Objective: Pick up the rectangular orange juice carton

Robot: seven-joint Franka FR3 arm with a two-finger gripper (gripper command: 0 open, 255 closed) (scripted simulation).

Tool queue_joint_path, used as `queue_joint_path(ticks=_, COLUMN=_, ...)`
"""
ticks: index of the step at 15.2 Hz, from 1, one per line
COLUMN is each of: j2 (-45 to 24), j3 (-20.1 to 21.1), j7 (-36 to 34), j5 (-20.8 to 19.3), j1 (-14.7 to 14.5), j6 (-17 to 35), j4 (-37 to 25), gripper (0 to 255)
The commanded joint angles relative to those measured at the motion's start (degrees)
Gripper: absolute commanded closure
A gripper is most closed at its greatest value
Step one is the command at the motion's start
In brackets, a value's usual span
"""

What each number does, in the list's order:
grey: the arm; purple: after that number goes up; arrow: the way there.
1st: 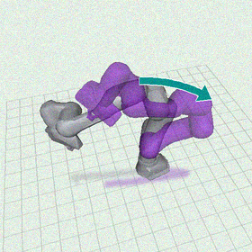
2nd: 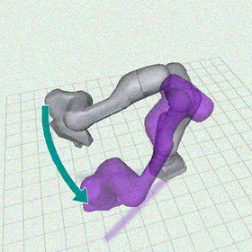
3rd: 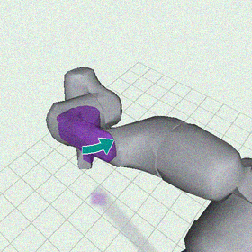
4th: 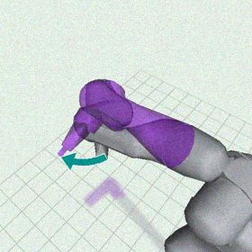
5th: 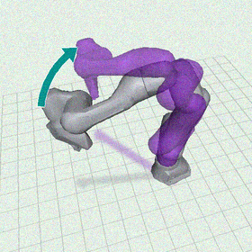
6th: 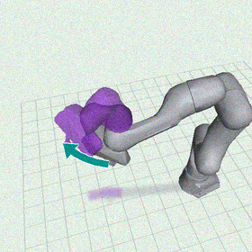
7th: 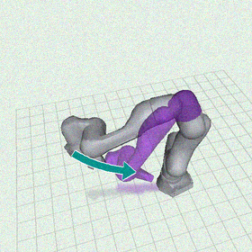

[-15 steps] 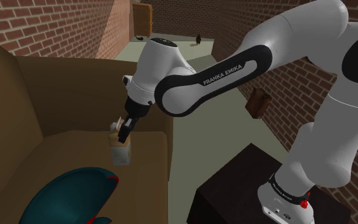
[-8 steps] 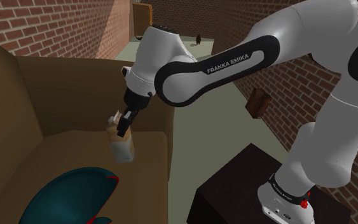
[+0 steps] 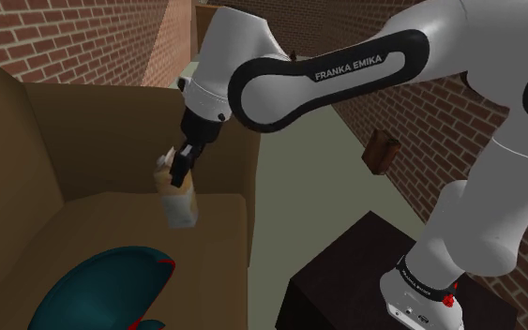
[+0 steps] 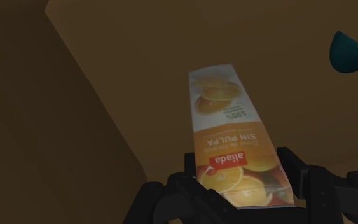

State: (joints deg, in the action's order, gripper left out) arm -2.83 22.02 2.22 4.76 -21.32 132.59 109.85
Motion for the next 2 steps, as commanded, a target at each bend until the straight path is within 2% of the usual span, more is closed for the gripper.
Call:
queue_joint_path(ticks=1, j2=0.21, j3=0.03, j7=-0.14, j5=-0.01, j1=-0.03, j6=-0.94, j4=-0.79, gripper=255)
queue_joint_path(ticks=2, j2=0.20, j3=0.03, j7=-0.14, j5=-0.01, j1=-0.03, j6=-0.94, j4=-0.80, gripper=255)
